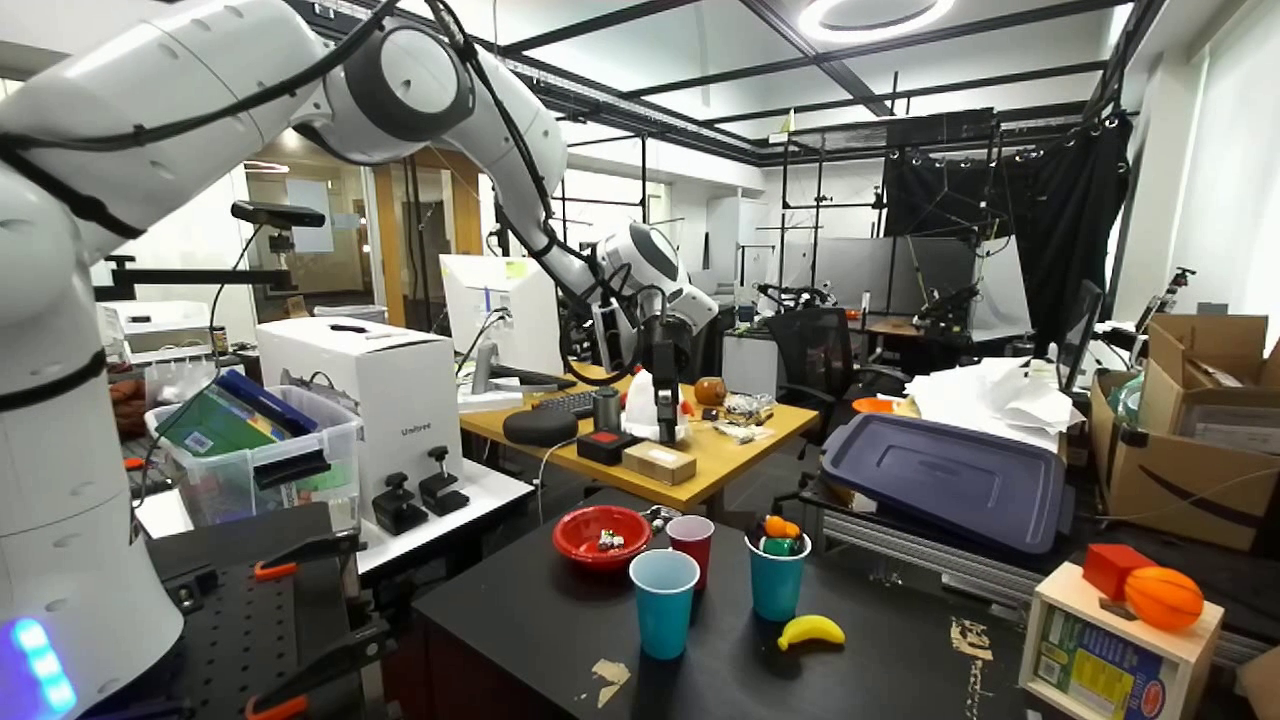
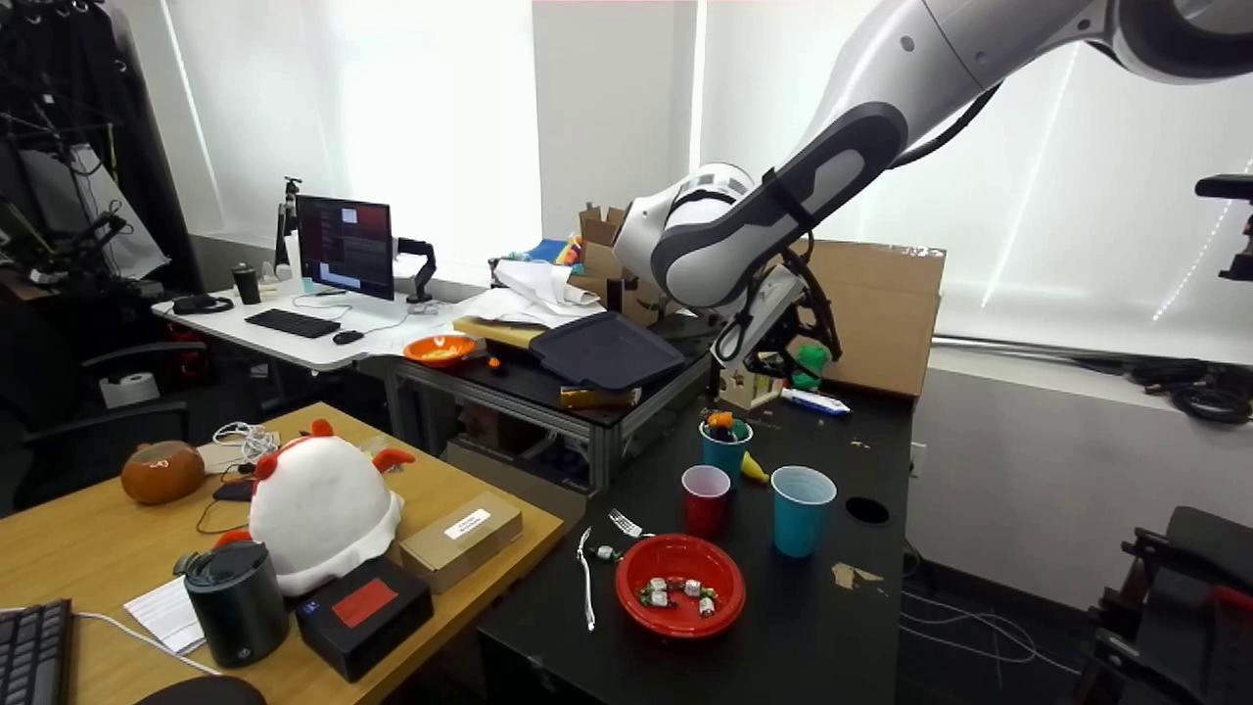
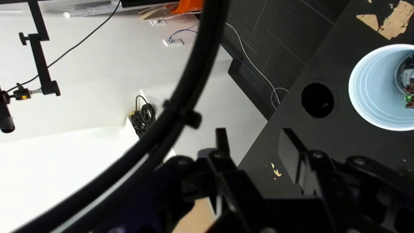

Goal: Put the sweets into the blue cup.

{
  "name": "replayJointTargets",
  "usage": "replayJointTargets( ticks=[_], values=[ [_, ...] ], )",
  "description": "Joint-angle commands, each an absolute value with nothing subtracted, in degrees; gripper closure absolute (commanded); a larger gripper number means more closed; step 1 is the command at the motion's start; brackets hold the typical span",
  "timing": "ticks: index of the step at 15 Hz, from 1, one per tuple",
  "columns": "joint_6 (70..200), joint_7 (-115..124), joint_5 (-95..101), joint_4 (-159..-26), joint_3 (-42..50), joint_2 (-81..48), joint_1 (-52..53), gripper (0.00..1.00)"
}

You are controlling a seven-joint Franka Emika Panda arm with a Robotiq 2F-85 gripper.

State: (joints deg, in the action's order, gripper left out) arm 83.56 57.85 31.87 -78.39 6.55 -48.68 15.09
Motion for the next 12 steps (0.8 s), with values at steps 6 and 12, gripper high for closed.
replayJointTargets(
  ticks=[6, 12],
  values=[
    [105.1, 49.2, 30.1, -77.9, 2.9, -47.8, 14.5, 0.00],
    [119.2, 35.9, 25.4, -76.2, 0.9, -47.7, 14.1, 0.00]
  ],
)
